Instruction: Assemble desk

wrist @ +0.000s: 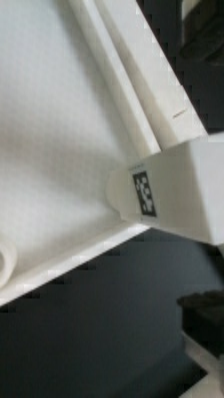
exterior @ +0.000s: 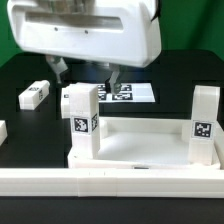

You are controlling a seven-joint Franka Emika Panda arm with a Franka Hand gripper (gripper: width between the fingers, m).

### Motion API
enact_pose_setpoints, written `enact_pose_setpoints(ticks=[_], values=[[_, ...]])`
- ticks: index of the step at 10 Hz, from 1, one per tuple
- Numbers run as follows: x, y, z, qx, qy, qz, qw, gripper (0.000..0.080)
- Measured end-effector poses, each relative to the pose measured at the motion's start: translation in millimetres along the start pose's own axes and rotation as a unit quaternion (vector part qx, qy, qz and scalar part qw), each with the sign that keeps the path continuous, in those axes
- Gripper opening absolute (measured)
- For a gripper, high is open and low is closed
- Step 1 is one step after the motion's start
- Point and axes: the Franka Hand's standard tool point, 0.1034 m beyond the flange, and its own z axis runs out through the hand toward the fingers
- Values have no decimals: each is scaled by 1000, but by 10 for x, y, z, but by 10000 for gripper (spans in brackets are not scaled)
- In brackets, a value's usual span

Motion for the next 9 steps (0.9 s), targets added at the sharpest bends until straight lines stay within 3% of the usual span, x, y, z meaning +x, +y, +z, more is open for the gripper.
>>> enact_pose_setpoints(ticks=[2,7,8,9], values=[[-28,-78,33,6,15,9,1000,649],[-26,-64,52,6,16,18,1000,649],[-81,-62,85,14,31,66,997,649],[-246,-35,184,18,36,119,992,649]])
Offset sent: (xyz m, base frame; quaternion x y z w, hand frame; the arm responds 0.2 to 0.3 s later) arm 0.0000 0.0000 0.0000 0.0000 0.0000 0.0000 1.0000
